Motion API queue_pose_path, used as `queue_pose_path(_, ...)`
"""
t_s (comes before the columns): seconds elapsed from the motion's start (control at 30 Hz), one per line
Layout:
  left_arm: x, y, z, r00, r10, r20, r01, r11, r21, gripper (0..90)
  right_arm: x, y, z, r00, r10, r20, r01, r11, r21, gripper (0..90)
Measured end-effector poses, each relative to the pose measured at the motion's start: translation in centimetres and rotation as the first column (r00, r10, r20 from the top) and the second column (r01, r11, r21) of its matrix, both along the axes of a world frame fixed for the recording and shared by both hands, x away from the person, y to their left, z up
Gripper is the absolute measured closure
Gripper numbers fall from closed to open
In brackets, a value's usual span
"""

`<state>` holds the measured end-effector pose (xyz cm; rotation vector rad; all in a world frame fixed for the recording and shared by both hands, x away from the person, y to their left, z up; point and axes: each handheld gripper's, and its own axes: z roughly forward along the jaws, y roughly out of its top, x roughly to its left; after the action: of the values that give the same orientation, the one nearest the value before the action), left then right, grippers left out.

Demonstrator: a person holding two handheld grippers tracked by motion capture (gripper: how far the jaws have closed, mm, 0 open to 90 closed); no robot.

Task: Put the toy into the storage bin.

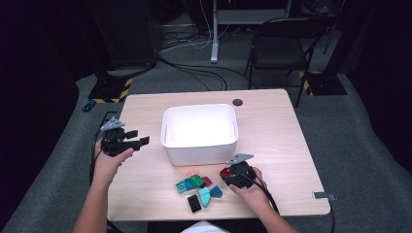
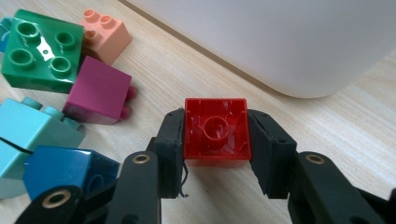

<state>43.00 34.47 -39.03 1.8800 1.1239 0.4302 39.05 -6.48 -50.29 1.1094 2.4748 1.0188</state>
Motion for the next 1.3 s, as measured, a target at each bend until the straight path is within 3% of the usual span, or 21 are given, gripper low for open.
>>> queue_pose_path(0.23,0.0,-0.1,0.0,1.0,-0.005,-0.002,0.005,1.0,0.001,35.9,-0.6,-0.5,1.6,0.9985,0.055,-0.001,-0.055,0.998,0.012,58.5)
queue_pose_path(0.53,-0.1,0.1,0.0,1.0,0.0,-0.004,0.0,1.0,-0.001,36.4,-0.9,-1.8,5.1,0.9966,0.082,-0.006,-0.082,0.994,0.067,58.5)
queue_pose_path(0.77,0.0,0.1,-0.1,1.0,0.003,-0.007,-0.003,1.0,0.0,36.4,-0.9,-2.2,8.3,0.9904,0.138,-0.011,-0.137,0.987,0.081,58.6)
queue_pose_path(1.03,0.0,0.3,-0.2,0.9998,0.011,-0.015,-0.011,0.9999,0.004,36.6,-0.9,-1.8,12.4,0.9826,0.183,0.031,-0.186,0.978,0.1,58.6)
queue_pose_path(1.3,0.0,0.6,-0.2,0.9999,0.011,-0.013,-0.011,0.9999,-0.004,36.9,0.7,-0.4,15.5,0.9764,0.206,0.065,-0.212,0.971,0.113,58.6)
